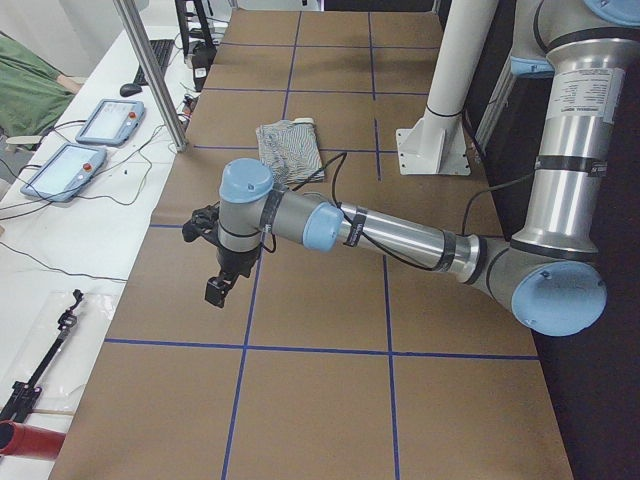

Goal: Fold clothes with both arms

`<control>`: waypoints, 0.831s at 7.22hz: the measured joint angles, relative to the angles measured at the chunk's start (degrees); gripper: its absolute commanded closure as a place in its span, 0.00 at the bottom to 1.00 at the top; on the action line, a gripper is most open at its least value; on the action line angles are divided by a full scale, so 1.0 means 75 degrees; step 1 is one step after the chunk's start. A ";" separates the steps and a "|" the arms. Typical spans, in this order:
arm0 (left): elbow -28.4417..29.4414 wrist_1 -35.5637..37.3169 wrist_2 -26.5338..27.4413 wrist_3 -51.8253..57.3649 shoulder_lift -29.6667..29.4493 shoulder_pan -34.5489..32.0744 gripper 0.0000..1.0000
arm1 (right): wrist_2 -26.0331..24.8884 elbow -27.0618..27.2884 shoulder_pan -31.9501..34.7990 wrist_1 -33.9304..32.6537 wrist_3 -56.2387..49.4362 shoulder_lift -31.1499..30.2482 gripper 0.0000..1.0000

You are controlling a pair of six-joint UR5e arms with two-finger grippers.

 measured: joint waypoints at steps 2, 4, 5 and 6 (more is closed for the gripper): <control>0.0136 -0.0157 -0.0010 0.0037 0.0343 -0.0023 0.00 | 0.0071 -0.0257 0.0118 0.0566 0.0281 -0.0436 0.00; 0.0272 -0.0149 0.0065 0.0070 0.0582 -0.0047 0.00 | 0.0120 -0.0714 0.0298 0.1451 0.0405 -0.0954 0.00; 0.0355 -0.0129 0.0106 0.0082 0.0697 -0.0048 0.00 | 0.0273 -0.1083 0.0441 0.1974 0.0519 -0.1136 0.00; 0.0457 -0.0097 0.0121 0.0099 0.0795 -0.0053 0.00 | 0.0568 -0.1489 0.0612 0.2553 0.0650 -0.1271 0.00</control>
